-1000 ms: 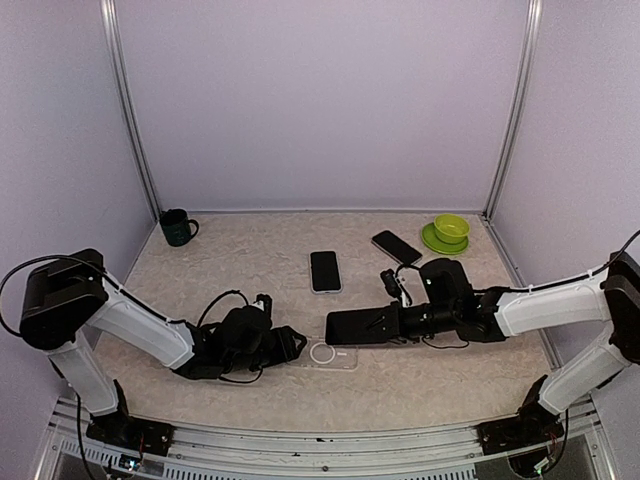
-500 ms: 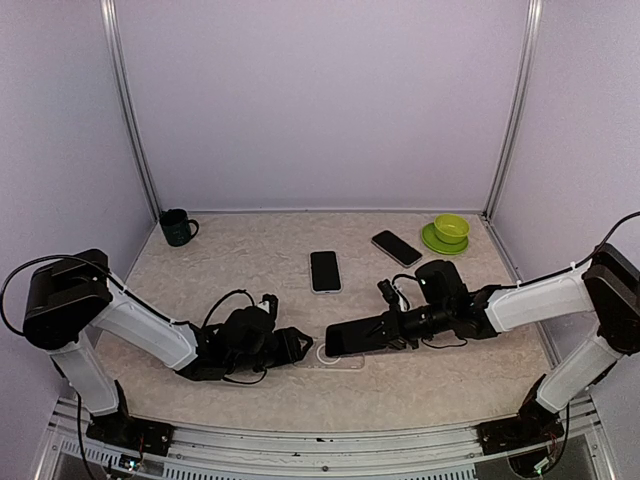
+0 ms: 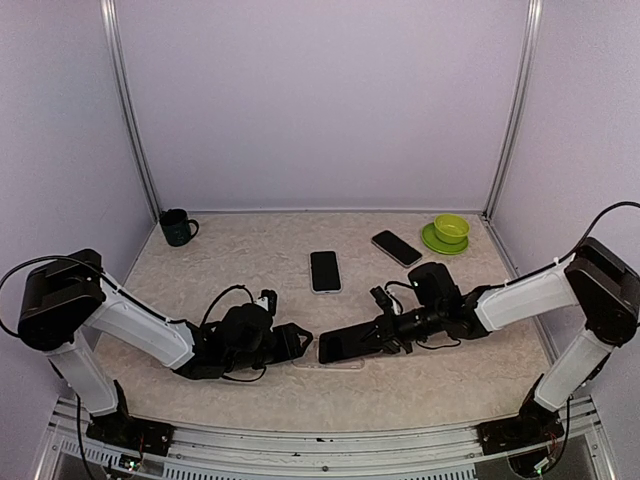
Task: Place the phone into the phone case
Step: Move the phone case to the center of the board, then install the phone on the phone case.
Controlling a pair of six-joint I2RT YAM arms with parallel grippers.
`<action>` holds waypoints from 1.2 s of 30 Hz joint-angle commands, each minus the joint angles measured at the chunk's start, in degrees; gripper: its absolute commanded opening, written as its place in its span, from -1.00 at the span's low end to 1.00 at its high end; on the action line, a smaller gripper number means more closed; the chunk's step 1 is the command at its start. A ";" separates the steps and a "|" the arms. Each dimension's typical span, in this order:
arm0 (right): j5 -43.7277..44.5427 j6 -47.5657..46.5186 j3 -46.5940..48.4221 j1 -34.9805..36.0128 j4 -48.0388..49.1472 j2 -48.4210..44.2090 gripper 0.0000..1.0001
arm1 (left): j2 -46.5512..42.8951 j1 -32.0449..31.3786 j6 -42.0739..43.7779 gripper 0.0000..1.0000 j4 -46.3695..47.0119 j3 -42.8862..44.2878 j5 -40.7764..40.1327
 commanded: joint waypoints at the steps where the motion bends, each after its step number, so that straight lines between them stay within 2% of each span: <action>1: -3.85 2.26 2.32 -0.50 4.72 1.38 -1.00 | -0.28 0.03 0.12 0.14 0.36 -0.86 -1.58; 36: -10.41 7.71 7.50 -1.18 7.47 14.51 -1.00 | 3.95 -0.63 -0.73 0.14 2.85 -0.06 1.94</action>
